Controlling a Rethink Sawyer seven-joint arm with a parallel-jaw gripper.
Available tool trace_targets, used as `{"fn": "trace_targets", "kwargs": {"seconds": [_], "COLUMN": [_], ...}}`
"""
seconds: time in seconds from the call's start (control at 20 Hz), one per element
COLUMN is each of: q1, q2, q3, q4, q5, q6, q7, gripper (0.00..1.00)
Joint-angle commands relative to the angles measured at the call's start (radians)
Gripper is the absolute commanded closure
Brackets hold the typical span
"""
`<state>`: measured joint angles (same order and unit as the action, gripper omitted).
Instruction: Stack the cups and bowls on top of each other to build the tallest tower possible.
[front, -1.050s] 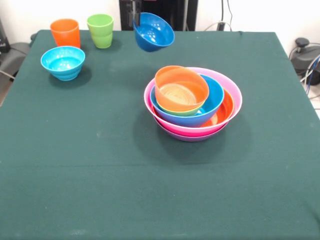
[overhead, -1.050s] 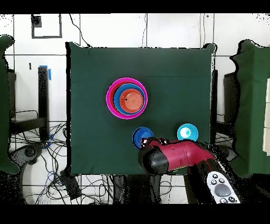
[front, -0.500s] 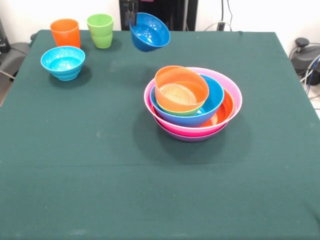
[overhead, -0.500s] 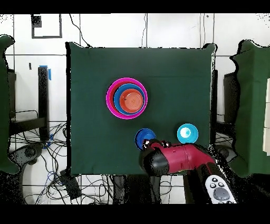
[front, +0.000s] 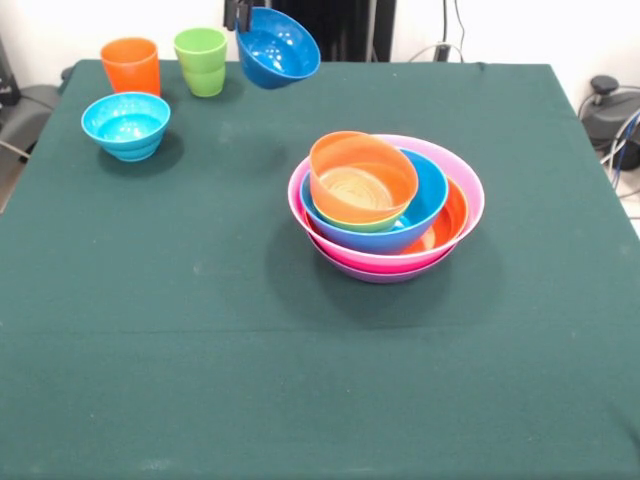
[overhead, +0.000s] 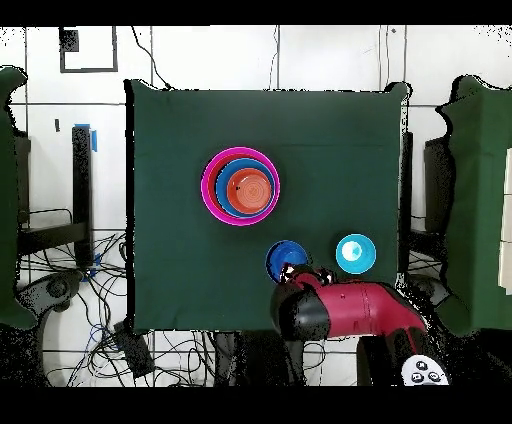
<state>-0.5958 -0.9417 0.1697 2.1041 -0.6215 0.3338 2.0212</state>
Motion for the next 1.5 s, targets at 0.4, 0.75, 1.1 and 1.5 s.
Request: {"fn": "trace_targets", "kwargs": {"seconds": [0.4,0.75,1.1,1.5], "q1": [0.097,0.113,0.074,0.066], "q2": [0.032,0.029,0.006,0.012], "q3": [-0.081,-0.138,-0.108,-0.079], "q4": [0.071,0.104,0.118,0.095], "q5": [-0.002,-0.01,0.017,0.046], "q6": [-0.081,-0.143,-0.115,-0.066], "q7": [0.147,0.138,0.085,0.059], "gripper": [1.0,1.0,1.0,1.0]}}
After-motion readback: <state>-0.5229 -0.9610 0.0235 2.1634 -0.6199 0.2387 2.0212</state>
